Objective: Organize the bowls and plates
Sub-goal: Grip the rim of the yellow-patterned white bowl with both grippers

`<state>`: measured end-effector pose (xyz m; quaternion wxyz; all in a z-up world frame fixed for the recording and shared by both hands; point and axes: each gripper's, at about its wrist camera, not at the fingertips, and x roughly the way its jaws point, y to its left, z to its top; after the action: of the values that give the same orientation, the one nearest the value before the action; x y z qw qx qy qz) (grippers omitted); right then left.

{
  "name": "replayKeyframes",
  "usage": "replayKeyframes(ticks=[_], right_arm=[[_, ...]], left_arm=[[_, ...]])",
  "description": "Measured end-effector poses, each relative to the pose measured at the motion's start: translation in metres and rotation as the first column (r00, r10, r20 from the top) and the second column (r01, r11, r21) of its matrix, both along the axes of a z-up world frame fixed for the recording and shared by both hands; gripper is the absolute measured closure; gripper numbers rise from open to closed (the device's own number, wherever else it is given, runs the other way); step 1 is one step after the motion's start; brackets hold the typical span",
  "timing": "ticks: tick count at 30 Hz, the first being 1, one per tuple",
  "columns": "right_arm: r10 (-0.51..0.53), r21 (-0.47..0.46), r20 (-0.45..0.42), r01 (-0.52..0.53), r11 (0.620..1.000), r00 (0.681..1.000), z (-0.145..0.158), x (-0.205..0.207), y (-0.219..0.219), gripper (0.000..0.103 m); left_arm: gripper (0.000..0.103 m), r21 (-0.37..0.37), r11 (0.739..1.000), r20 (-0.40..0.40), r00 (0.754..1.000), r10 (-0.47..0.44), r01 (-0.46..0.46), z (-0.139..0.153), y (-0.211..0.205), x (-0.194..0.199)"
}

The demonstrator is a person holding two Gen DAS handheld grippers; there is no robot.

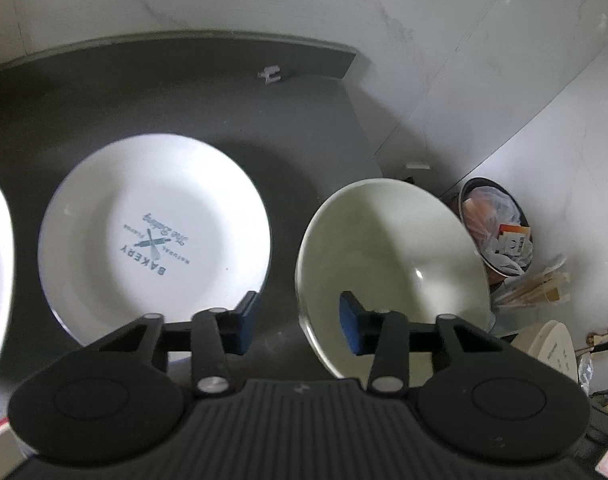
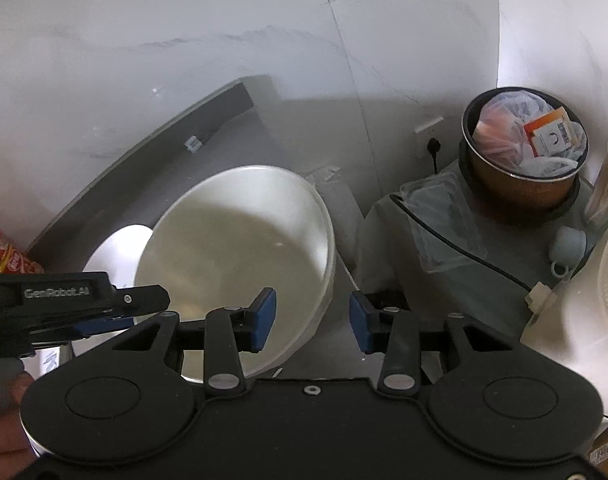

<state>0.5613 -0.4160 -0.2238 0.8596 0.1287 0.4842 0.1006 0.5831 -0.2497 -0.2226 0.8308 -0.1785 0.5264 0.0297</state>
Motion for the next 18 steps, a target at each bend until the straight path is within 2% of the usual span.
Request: replayKeyframes(ticks=[2,4,6,7,11,18], right_arm=[[-0.004,0.003,-0.016,0.004,1.0,1.0,-0.004,0.004,-0.001,0.068],[-0.006,0.006,-0.036,0.006,1.0,0.999,-0.009,0.007,0.0,0.077],[0.004,0.015,-0.039,-0.004,1.0,0.999,-0.01,0.008,0.002,0.082],[0.006,0.0,-0.035,-0.006,1.0,0.999,-0.009,0.008,0.004,0.083],[0.018,-0.014,-0.017,-0.019,1.0,1.0,-0.004,0.003,0.007,0.083],[0.031,-0.006,0.048,-0.03,1.0,0.998,0.029,-0.011,0.012,0.083]], left_arm=[[0.068,-0.014,1.0,-0.033,0.999,0.018,-0.019,-0.009,0.0,0.005],[0.071,-0.016,1.0,-0.052,0.999,0.017,-0.018,-0.014,-0.002,0.007],[0.088,-0.043,0.999,-0.056,0.998,0.001,-0.004,-0.018,-0.004,0.007],[0.091,-0.054,0.998,-0.062,0.998,0.008,-0.011,-0.019,-0.004,0.007],[0.092,-0.039,0.999,-0.071,0.997,0.022,-0.025,-0.016,-0.004,0.003],[0.092,-0.05,0.999,-0.005,1.0,0.011,-0.011,0.017,0.005,-0.012]])
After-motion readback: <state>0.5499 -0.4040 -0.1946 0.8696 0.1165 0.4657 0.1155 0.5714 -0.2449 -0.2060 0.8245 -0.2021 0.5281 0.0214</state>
